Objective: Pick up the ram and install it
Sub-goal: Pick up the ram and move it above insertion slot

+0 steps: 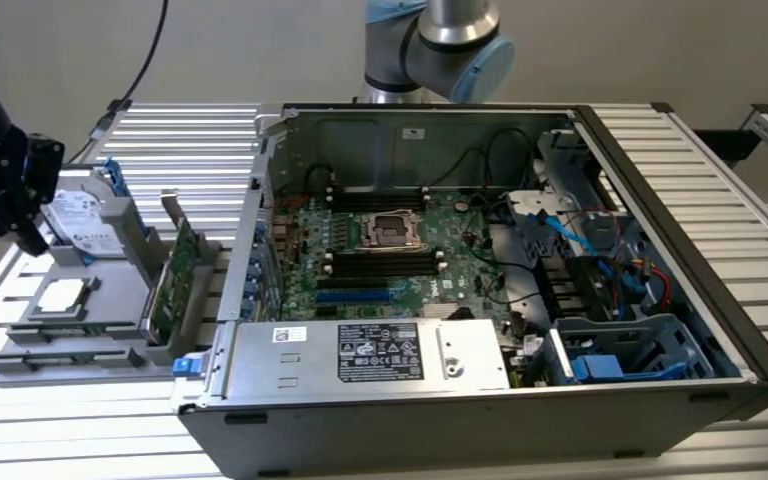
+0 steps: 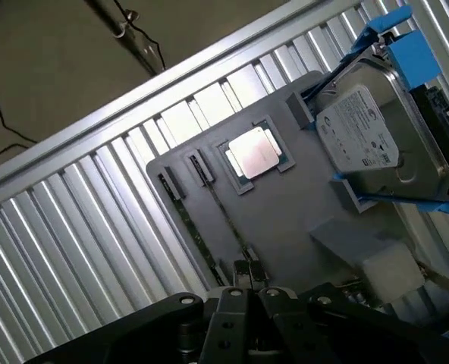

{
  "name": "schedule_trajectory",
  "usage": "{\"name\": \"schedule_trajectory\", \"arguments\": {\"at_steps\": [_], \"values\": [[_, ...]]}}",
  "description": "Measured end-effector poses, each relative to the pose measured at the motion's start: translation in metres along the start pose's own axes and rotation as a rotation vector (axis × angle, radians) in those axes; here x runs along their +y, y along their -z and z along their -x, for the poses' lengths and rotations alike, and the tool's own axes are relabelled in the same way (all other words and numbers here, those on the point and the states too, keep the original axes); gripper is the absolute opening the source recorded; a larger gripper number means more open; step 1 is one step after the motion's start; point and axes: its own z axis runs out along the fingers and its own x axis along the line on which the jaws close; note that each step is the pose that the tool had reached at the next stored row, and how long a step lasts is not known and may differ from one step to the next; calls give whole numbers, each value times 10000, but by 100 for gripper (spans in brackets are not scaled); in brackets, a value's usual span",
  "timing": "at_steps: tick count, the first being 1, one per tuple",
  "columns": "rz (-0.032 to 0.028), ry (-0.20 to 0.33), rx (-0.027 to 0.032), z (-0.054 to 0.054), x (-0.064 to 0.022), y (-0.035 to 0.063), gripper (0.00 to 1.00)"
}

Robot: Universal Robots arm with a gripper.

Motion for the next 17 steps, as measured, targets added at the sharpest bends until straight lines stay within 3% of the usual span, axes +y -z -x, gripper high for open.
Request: {"name": "schedule_trajectory", "arguments": {"at_steps": [17], "values": [[-75, 3086, 156, 2, -4, -77, 11]]}}
